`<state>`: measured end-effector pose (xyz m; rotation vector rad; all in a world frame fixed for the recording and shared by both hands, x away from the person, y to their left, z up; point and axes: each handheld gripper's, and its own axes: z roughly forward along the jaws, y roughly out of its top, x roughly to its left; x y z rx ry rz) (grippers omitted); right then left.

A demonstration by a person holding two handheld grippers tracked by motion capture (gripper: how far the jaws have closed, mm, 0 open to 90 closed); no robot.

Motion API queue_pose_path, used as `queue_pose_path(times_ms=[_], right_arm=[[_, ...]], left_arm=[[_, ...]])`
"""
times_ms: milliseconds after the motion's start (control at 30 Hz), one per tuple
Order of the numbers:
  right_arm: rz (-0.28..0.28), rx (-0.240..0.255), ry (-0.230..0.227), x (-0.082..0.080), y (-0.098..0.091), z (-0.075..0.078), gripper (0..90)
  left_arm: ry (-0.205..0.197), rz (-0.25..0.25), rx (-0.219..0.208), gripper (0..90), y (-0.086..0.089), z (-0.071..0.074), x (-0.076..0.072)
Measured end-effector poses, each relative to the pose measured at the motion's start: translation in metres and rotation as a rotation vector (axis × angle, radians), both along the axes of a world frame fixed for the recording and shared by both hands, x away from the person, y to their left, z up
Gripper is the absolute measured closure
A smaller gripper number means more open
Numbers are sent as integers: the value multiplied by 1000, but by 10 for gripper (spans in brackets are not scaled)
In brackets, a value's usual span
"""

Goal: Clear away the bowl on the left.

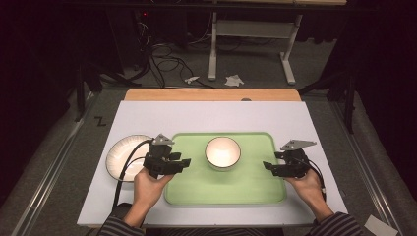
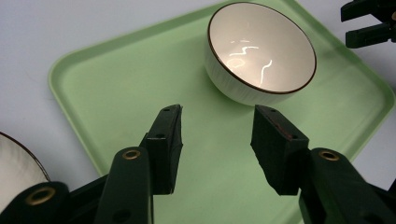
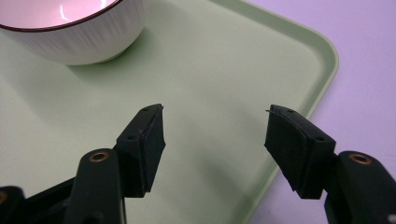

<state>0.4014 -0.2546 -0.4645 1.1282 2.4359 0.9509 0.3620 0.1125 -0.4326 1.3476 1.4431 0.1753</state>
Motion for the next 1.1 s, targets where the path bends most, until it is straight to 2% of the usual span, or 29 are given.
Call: queue_pose_path(times_ms=[233, 467, 800, 1033, 1100], right_arm=[[-5, 8, -2, -2, 1, 1, 390], [-1, 10, -8, -2, 0, 2, 390], [9, 13, -4, -7, 2, 3, 388], [21, 4, -3, -12, 5, 3, 387], [24, 2, 0, -13, 6, 3, 387]], left_arm=[[18, -4, -14, 526, -3, -7, -5], [34, -11, 0, 523, -7, -15, -8], [78, -33, 54, 515, -16, -30, -6], [87, -29, 80, 514, -18, -36, -4], [108, -33, 87, 510, -19, -40, -3]])
